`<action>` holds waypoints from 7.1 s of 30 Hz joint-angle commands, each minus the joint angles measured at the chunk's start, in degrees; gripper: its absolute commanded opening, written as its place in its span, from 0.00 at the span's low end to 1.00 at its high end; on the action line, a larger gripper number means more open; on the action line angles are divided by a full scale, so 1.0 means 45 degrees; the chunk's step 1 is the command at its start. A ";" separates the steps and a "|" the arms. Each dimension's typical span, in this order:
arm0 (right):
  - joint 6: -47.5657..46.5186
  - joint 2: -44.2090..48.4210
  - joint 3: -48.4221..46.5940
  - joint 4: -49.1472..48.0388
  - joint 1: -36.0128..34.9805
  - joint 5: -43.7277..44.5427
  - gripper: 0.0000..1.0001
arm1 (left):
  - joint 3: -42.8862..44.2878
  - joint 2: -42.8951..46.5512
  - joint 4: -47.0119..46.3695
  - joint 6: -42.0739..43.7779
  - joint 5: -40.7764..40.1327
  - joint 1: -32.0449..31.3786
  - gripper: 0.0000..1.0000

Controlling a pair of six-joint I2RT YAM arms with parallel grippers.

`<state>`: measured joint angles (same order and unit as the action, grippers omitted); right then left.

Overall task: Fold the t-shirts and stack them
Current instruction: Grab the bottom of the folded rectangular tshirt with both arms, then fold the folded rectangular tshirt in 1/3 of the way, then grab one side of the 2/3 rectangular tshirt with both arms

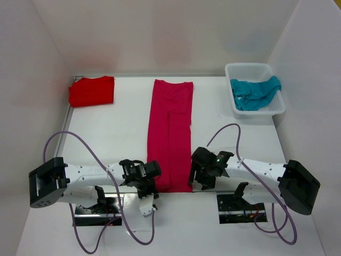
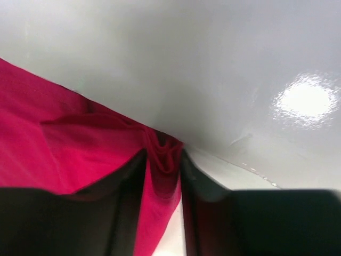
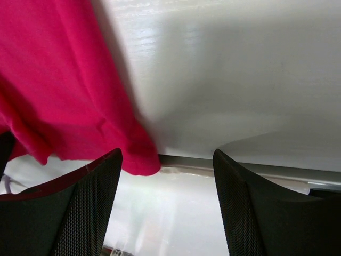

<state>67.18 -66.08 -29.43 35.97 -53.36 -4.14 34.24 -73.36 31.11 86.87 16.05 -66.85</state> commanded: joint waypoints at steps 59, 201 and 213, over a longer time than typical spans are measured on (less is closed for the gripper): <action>-0.8737 -0.7111 -1.0255 0.0523 0.7599 -0.2595 0.00 | 0.6355 -0.2680 -0.2420 -0.6687 -0.0931 0.7315 0.01; -0.7857 -0.6567 -0.5495 -0.1373 0.6917 -0.4373 0.00 | 0.3115 -0.2937 -0.2834 -0.6959 -0.3431 0.5988 0.00; -0.6395 -0.3091 -0.4555 0.1459 0.4790 -0.4060 0.00 | 0.3445 -0.0985 0.1400 -1.0201 -0.2845 0.4584 0.00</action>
<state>35.35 -85.17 -51.27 35.90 -29.89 -23.09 47.29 -80.79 28.82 46.87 0.93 -44.62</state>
